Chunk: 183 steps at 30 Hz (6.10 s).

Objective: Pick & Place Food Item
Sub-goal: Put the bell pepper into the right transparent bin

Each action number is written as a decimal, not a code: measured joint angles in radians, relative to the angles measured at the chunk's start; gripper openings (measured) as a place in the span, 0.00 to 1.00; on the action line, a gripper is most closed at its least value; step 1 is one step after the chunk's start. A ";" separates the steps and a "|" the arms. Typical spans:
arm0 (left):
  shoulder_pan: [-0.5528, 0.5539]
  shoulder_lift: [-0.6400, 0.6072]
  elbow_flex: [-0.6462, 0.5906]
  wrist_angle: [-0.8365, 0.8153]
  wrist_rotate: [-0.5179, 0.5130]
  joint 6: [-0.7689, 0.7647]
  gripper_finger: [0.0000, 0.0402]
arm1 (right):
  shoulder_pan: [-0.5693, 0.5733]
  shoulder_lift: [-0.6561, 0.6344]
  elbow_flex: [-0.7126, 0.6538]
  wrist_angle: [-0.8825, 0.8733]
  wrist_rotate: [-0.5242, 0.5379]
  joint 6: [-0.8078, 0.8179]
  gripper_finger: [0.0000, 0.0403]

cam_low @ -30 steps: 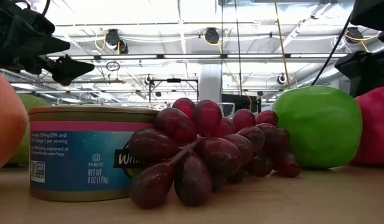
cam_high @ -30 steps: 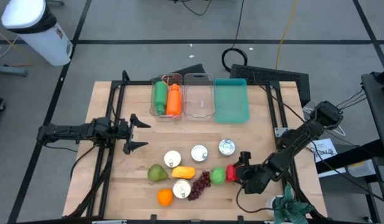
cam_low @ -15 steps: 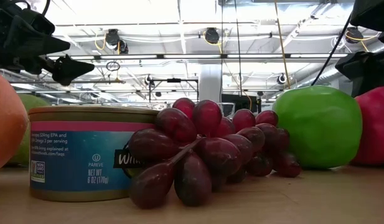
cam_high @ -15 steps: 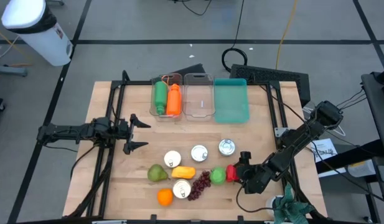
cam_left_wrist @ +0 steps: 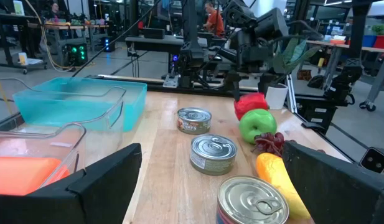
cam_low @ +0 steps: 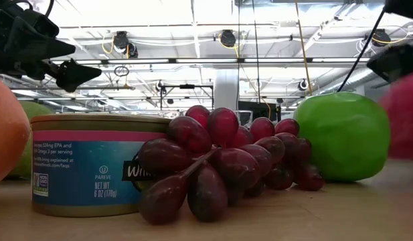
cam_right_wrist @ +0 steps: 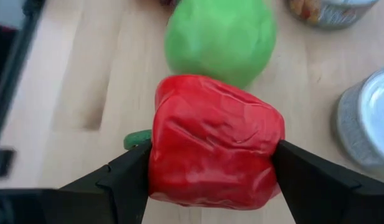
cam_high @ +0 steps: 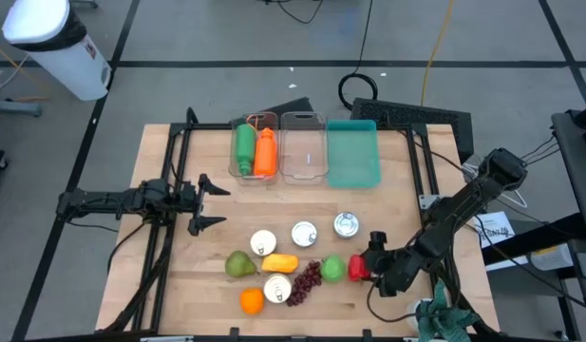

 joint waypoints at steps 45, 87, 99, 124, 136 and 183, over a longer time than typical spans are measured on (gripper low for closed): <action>0.000 0.000 0.000 0.000 0.000 0.000 0.99 | -0.090 -0.149 0.005 0.209 0.276 -0.142 0.72; 0.000 0.000 0.000 0.000 0.000 0.000 0.99 | -0.514 -0.149 0.005 0.291 0.259 -0.433 0.72; 0.000 0.000 0.000 0.000 0.000 0.000 0.99 | -0.752 -0.149 0.005 0.336 0.155 -0.552 0.72; 0.000 0.000 0.000 0.000 0.000 0.000 0.99 | -0.966 -0.114 0.004 0.406 0.158 -0.367 0.72; 0.000 0.000 0.000 0.000 0.000 0.000 0.99 | -0.971 -0.025 0.003 0.533 0.154 -0.423 0.72; 0.000 0.000 0.000 0.000 0.000 0.000 0.99 | -0.972 -0.026 0.005 0.475 0.500 -0.431 0.72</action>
